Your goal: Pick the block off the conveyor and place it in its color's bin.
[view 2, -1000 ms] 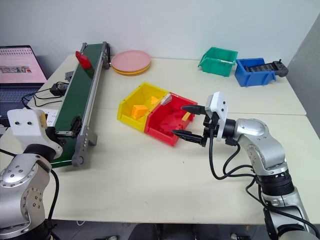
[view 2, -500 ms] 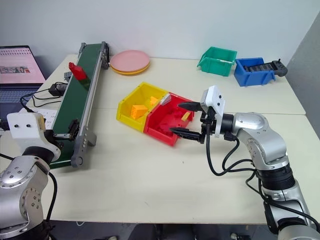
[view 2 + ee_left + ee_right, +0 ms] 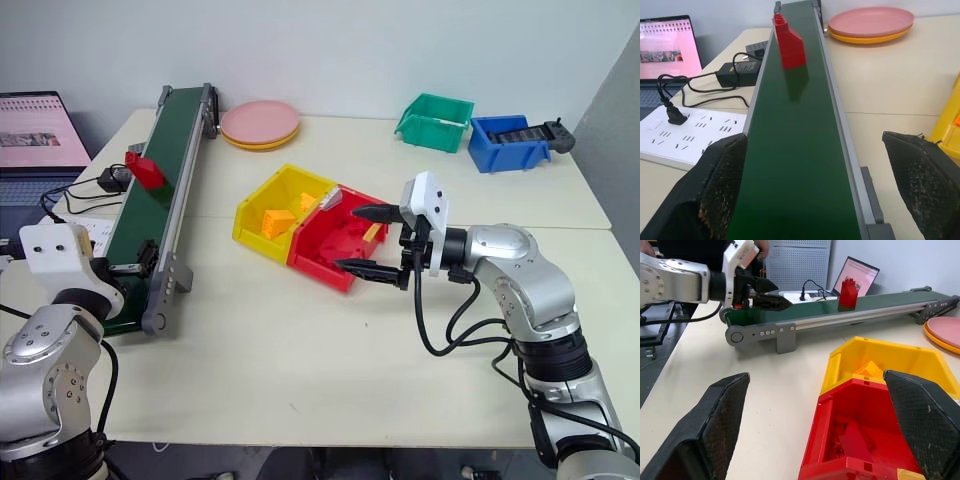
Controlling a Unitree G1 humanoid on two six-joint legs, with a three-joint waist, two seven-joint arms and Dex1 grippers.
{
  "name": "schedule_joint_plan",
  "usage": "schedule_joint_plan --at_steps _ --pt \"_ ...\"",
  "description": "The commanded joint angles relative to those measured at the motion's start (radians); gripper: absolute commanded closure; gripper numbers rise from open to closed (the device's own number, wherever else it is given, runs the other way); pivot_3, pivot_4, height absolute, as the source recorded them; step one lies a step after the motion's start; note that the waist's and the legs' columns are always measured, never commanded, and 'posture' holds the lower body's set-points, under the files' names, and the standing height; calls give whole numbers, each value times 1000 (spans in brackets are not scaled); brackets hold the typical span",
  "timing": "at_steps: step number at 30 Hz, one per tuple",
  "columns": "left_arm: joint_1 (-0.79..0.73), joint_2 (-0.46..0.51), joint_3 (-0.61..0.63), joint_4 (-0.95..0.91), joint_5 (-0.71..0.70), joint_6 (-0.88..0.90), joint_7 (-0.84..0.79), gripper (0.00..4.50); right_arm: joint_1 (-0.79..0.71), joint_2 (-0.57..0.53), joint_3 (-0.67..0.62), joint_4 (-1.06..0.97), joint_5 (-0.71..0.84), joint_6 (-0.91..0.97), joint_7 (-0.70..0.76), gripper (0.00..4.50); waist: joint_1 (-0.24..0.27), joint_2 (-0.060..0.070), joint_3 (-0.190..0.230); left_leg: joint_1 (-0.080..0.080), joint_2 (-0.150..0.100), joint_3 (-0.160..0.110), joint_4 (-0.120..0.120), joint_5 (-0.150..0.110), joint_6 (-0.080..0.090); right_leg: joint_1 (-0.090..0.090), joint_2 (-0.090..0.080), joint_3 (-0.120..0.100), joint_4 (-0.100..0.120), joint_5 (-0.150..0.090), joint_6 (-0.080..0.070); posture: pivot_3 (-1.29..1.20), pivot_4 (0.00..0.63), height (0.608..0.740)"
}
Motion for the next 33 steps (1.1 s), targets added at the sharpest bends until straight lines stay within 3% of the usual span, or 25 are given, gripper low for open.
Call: schedule_joint_plan --at_steps 1,24,33 --pt "-30 21 48 13 -25 7 4 26 -12 -10 -2 -46 5 0 1 0 0 0 0 0 0 0 0 0 0 0 0 0 0 0 0 0 150 740" --pt "-43 30 71 71 -52 78 29 26 33 -34 24 -90 12 2 26 0 0 0 0 0 0 0 0 0 0 0 0 0 0 0 0 0 150 740" --pt "-10 8 33 21 -46 97 38 1630 34 -37 20 -98 14 6 23 0 0 0 0 0 0 0 0 0 0 0 0 0 0 0 0 0 150 740"
